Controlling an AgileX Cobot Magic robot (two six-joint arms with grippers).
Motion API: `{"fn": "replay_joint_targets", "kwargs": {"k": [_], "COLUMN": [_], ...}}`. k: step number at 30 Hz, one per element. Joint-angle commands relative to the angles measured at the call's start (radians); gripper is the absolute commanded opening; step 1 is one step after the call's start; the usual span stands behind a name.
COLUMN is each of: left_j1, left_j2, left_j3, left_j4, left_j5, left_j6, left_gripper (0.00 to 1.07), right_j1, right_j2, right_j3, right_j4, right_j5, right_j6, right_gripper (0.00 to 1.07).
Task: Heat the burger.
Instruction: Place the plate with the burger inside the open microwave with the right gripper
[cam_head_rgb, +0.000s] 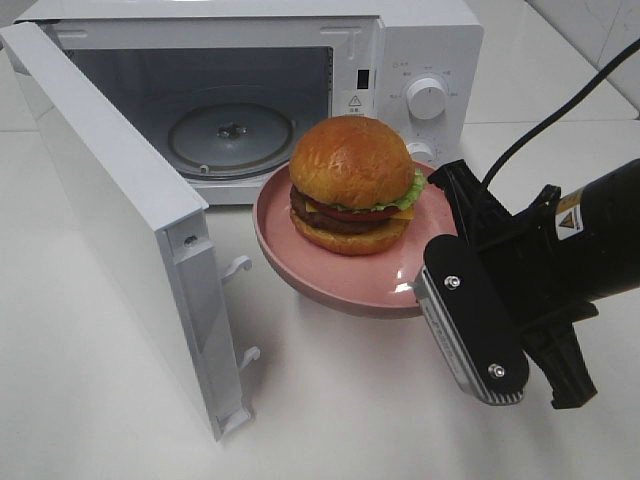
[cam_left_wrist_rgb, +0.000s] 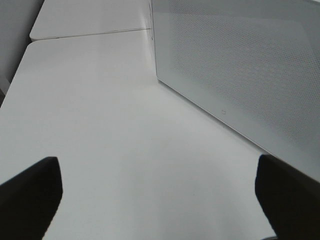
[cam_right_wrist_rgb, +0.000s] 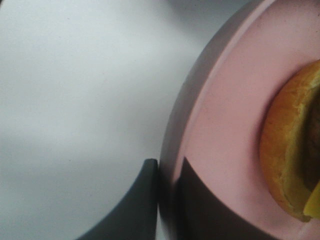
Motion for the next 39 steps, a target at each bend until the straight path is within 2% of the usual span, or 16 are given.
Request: {"fn": "replay_joint_targets", "kwargs": {"k": [1,13,17,33,39], "left_j1": [-0.004,-0.004,-0.004,-0.004,-0.004], "left_j2": [-0.023,-0.023,-0.023,-0.023,-0.023], "left_j3": [0.004,0.004,0.004,0.004,0.004], "left_j4": [-0.004,-0.004,-0.004,-0.004,-0.004], "left_j5": [-0.009,-0.009,-0.009,-0.009,-0.009], "left_j6": [-0.002,-0.002,-0.002,-0.002,-0.002], "left_gripper": [0.98,0.98,0.98,0.98,0.98], "right_j1": [-0.005,-0.002,0.026,0.044,0.044], "right_j2": [0.02,0.124,0.163,0.321,0.37], "right_j3": [-0.038,-0.145,-0.17,-0.339,-0.395], "right_j4": [-0.006,-0.006,-0.012,-0.17,-0.175], "right_j5": [-0.074,-0.07,-0.075,-0.077,-0.074], "right_j6": [-0.016,-0.015,-0.015,0.125,0.125], "right_gripper": [0.0,0.0,0.0,0.0,0.0]}}
